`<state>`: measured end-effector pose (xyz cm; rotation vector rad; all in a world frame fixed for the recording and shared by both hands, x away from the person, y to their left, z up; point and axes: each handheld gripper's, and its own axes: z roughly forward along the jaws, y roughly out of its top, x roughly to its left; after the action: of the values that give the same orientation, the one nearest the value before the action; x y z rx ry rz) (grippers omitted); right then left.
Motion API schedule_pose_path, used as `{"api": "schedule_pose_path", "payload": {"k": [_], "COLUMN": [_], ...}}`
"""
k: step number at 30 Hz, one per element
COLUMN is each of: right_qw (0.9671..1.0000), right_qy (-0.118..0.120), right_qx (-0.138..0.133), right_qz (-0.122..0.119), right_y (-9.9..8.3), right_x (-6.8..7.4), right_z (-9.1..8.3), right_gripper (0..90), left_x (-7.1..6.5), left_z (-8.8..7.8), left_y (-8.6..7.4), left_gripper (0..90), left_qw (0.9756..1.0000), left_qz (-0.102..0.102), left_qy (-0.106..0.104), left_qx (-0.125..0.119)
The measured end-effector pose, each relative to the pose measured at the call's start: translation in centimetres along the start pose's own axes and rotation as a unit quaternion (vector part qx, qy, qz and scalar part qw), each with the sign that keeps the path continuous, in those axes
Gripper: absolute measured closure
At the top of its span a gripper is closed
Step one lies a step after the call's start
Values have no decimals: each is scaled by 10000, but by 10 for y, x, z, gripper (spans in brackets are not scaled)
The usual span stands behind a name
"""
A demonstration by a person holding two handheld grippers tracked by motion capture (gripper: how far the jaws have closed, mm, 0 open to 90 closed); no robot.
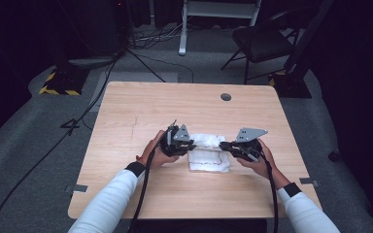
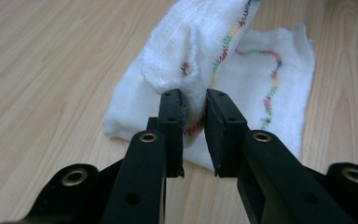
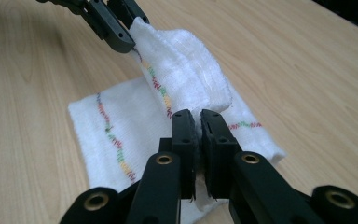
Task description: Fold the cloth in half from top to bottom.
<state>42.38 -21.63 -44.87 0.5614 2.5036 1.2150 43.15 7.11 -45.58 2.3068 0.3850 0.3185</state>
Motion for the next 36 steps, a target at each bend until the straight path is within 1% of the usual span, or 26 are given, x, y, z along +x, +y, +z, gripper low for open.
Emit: {"api": "schedule_pose_path", "payload": {"k": [1, 2, 4, 5, 7, 9, 12, 15, 23, 25, 27, 28, 29, 31, 33, 36], "right_qw": [10000, 10000, 9999, 9999, 9999, 9998, 9996, 9996, 9993, 9992, 9991, 9990, 9990, 9988, 9990, 9992], "right_qy": [-6, 50, 69, 82, 140, 162, 194, 193, 245, 247, 255, 262, 259, 265, 255, 215], "right_qx": [35, 59, 73, 84, 100, 131, 191, 213, 277, 314, 333, 354, 369, 400, 367, 339], "right_qz": [-5, -1, -17, -20, -15, -22, -29, -27, -40, -32, -35, -14, -47, -26, -28, -7], "right_y": [-2, -4, -6, -7, -9, -13, -18, -21, -31, -34, -37, -38, -39, -40, -41, -41], "right_x": [1, 4, 5, 6, 9, 11, 14, 17, 21, 22, 23, 23, 24, 24, 24, 25], "right_z": [0, 0, 0, 0, -1, 0, -1, -3, -10, -11, -12, -12, -12, -12, -13, -15], "right_gripper": [846, 846, 845, 846, 844, 843, 840, 835, 838, 844, 848, 848, 850, 849, 841, 822], "left_x": [-2, -4, -8, -9, -14, -17, -20, -24, -30, -31, -33, -35, -36, -39, -42, -44], "left_z": [0, 1, 2, 3, 4, 6, 8, 8, 8, 6, 5, 4, 4, 4, 3, 2], "left_y": [-1, -3, -5, -5, -6, -8, -11, -13, -19, -21, -22, -22, -22, -23, -23, -23], "left_gripper": [776, 780, 780, 813, 815, 818, 831, 835, 842, 837, 832, 833, 845, 848, 847, 828], "left_qw": [10000, 9999, 9999, 9997, 9993, 9990, 9988, 9983, 9979, 9982, 9984, 9983, 9982, 9979, 9976, 9976], "left_qz": [9, 60, 66, 137, 219, 264, 264, 300, 284, 272, 242, 266, 300, 303, 327, 366], "left_qy": [-21, -26, -38, -87, -104, -128, -188, -192, -178, -166, -199, -204, -229, -310, -371, -373], "left_qx": [50, 80, 142, 171, 281, 341, 379, 457, 547, 516, 480, 475, 471, 480, 483, 464]}}
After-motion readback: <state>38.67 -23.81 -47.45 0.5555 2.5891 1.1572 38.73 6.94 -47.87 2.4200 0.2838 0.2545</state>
